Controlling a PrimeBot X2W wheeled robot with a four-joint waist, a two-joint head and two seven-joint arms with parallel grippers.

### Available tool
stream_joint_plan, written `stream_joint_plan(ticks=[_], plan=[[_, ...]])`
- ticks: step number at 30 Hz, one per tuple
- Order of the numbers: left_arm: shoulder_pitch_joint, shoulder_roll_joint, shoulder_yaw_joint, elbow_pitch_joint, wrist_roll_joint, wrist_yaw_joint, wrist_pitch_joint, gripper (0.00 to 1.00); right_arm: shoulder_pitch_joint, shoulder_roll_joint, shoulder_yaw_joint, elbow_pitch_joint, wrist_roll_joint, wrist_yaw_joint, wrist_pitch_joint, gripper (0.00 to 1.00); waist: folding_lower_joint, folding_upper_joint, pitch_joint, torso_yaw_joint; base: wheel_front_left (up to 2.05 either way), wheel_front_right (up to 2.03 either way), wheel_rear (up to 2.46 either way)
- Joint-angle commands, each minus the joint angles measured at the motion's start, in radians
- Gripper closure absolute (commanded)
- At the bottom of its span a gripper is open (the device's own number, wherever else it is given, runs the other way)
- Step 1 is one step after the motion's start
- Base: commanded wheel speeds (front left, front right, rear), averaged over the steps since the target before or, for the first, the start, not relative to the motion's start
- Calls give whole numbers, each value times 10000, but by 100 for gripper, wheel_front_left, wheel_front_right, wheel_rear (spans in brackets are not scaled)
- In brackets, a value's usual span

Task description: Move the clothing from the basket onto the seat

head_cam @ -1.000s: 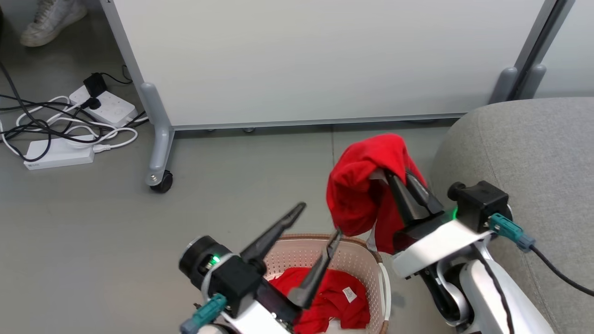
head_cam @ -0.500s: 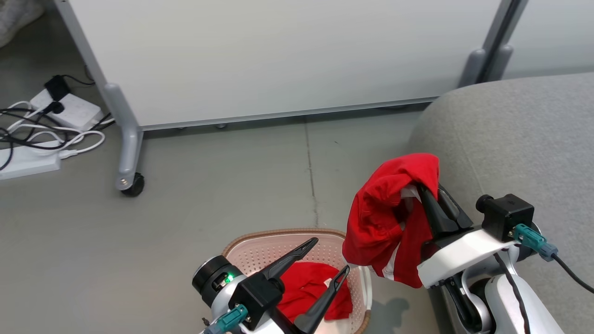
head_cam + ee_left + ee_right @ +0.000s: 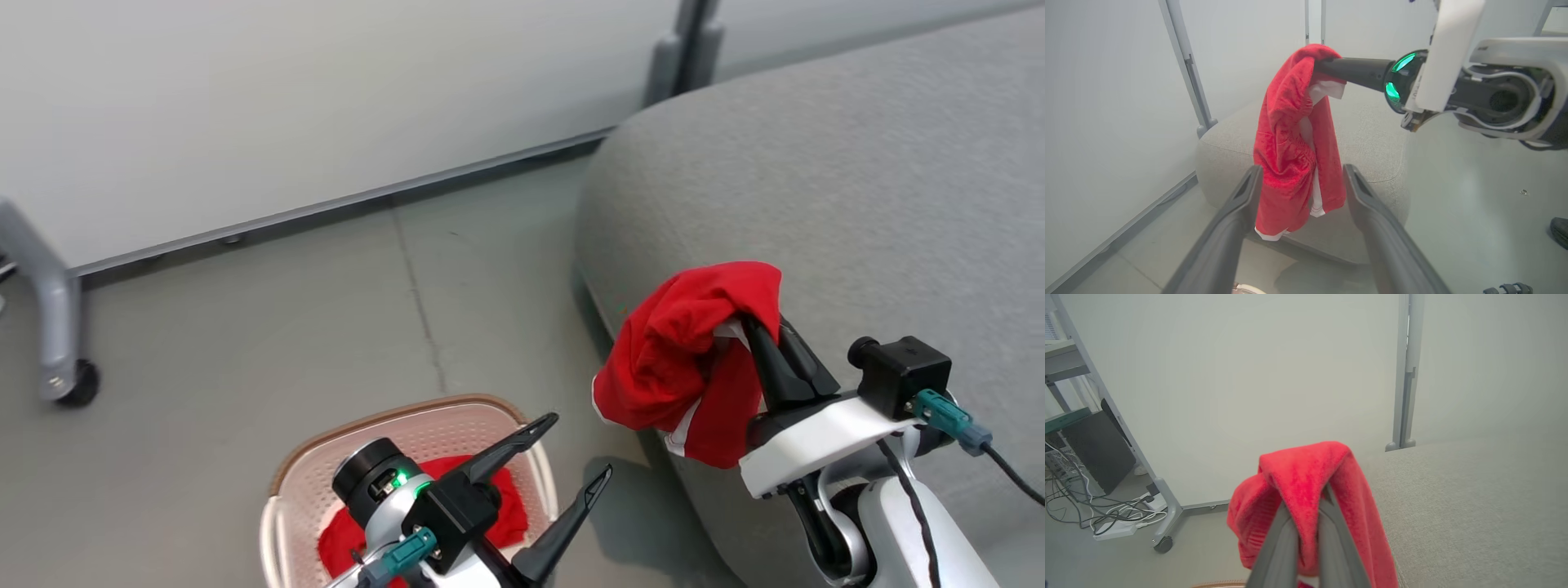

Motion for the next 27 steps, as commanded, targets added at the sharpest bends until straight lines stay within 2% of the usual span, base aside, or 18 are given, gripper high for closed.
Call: stream_joint_plan(ticks=[1,7,13,19,27], plan=[[-143,81,19,-44,-1,19,28,0,-41,-25,-80,25,28,2,-90,100,0,0,262,-690,0,0,0],[-285,213,-97,-221,-90,-57,279,0,-65,18,-328,166,125,2,-278,100,0,0,598,-1865,0,0,0],[-499,418,-111,-418,-89,-39,545,0,-53,58,-713,363,267,2,-576,100,0,0,967,-2720,0,0,0],[-868,492,-360,-475,-185,-183,786,0,-54,71,-1243,382,533,3,-903,100,0,0,1369,-2838,0,0,0],[-1359,559,-392,-584,-106,-169,859,0,-1316,-165,-1807,281,789,3,-1154,100,0,0,1792,-2867,0,0,0]])
